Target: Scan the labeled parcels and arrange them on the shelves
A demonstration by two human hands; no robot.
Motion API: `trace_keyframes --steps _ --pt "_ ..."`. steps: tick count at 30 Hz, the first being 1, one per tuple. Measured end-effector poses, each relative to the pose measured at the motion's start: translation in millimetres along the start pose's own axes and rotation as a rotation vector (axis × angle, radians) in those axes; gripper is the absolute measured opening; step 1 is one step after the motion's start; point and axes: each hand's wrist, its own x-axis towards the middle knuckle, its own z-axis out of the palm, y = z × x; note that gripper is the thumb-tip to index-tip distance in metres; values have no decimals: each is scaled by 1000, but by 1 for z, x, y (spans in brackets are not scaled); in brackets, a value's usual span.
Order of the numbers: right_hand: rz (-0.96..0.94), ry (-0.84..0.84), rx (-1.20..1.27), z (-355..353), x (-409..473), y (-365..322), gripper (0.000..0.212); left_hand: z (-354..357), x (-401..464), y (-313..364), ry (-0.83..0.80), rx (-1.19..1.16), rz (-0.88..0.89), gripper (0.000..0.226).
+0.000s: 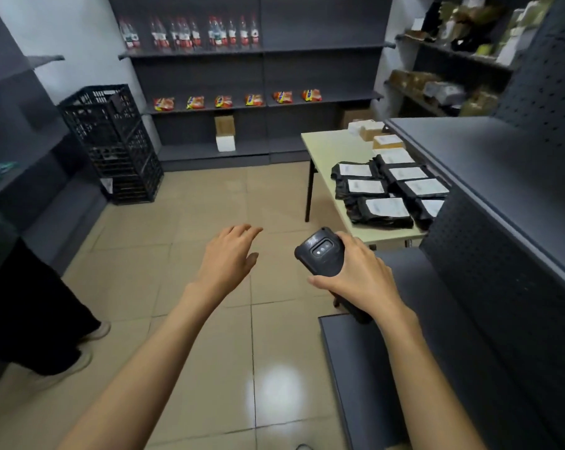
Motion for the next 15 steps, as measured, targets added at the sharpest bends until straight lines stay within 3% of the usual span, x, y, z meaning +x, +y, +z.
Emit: trace_keyframes --steps 9,15 --pt "-54 -117 40 51 179 -11 79 54 112 -104 -95 -12 -195 44" --pt "-41 -152 61 85 315 -26 82 95 237 -174 -138 -3 -162 46"
